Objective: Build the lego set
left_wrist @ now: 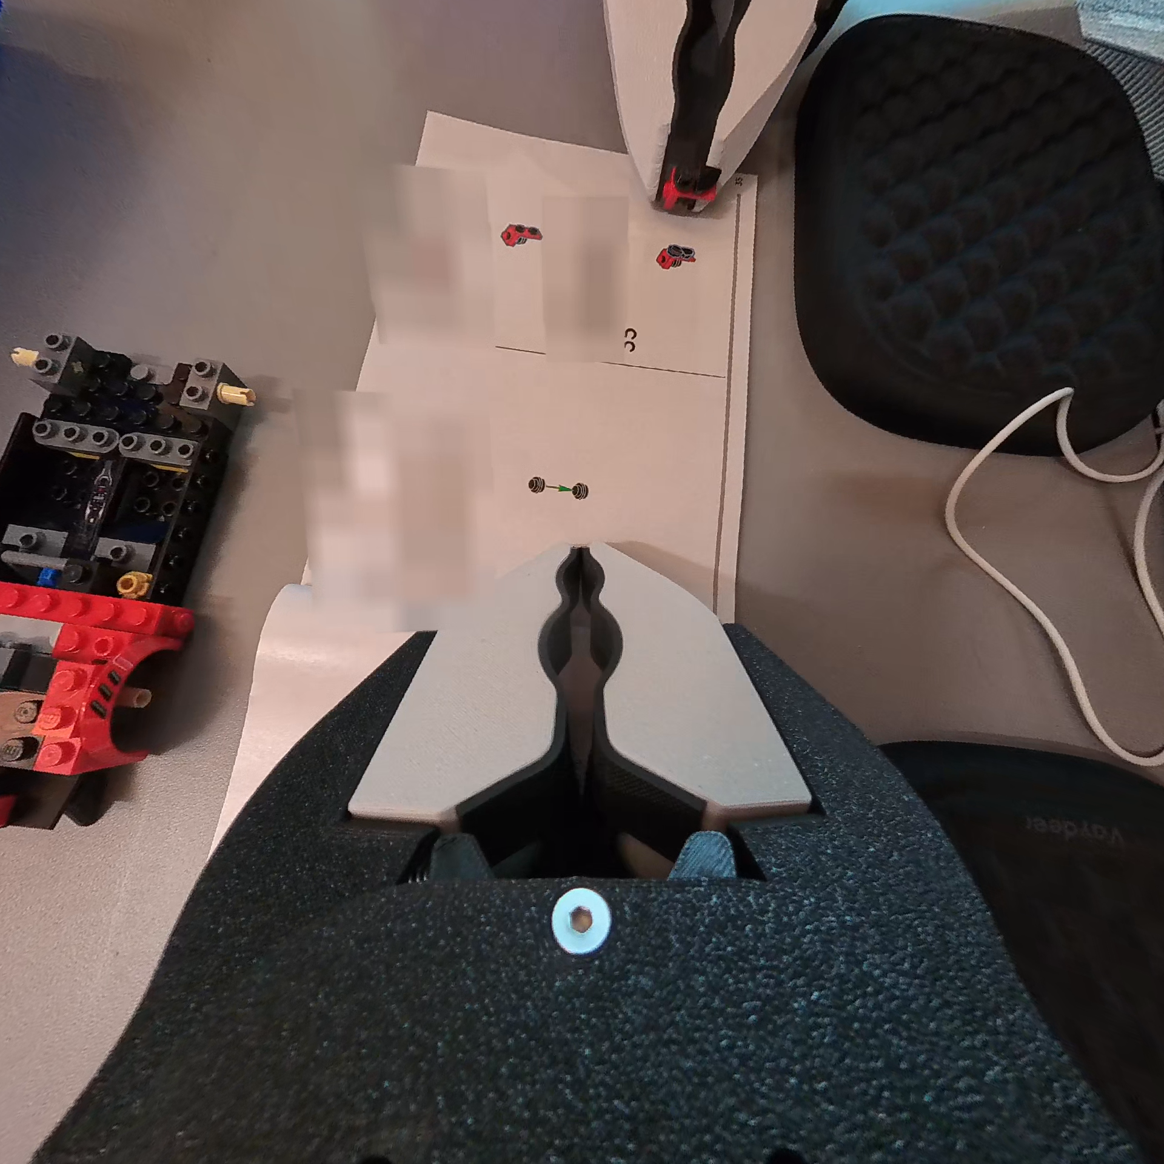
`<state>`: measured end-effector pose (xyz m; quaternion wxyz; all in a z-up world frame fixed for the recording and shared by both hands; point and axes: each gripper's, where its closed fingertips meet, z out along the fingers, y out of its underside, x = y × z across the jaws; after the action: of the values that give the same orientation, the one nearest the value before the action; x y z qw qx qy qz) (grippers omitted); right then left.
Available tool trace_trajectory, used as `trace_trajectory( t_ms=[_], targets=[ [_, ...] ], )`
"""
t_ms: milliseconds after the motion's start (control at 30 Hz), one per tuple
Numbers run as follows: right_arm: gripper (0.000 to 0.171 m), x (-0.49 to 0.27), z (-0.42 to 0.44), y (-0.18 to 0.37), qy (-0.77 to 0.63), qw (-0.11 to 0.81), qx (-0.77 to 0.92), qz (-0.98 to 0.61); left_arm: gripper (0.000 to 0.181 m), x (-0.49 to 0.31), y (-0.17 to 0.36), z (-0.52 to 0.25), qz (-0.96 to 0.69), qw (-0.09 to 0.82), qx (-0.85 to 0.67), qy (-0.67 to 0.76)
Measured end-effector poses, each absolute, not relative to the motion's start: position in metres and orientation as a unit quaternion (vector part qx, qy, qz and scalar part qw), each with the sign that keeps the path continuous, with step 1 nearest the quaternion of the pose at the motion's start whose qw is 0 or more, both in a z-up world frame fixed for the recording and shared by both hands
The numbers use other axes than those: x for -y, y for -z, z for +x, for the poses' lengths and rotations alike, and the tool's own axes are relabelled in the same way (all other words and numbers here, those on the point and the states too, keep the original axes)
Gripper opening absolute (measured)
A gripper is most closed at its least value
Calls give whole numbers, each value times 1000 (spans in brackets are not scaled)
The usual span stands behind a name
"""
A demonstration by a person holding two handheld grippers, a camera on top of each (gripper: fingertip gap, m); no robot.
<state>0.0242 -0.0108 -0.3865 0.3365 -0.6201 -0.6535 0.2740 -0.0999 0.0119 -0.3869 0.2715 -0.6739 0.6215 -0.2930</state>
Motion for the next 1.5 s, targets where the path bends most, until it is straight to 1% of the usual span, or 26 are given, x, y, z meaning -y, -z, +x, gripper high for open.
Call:
trace_trajectory(
  t_ms=[867, 933, 1033, 1100, 1167, 1267, 1500],
  targets=[
    [12, 10, 24, 387, -288, 321, 648, -628, 1, -12, 387, -100, -671, 273, -629, 283],
    [12, 10, 24, 387, -287, 323, 648, -627, 7, -13, 386, -100, -665, 283, -639, 264],
    [12, 9, 24, 381, -296, 338, 637, -626, 35, -12, 381, -98, -660, 292, -646, 248],
    [12, 9, 22, 370, -330, 353, 612, -626, 54, -8, 373, -91, -659, 305, -640, 250],
    [12, 6, 20, 358, -342, 377, 592, -625, 69, -3, 369, -85, -661, 313, -635, 249],
    [12, 1, 22, 349, -323, 400, 575, -636, 72, 2, 368, -74, -665, 319, -628, 248],
    [12, -19, 42, 343, -255, 454, 480, -706, 65, 4, 356, -42, -666, 344, -616, 242]
  ],
)
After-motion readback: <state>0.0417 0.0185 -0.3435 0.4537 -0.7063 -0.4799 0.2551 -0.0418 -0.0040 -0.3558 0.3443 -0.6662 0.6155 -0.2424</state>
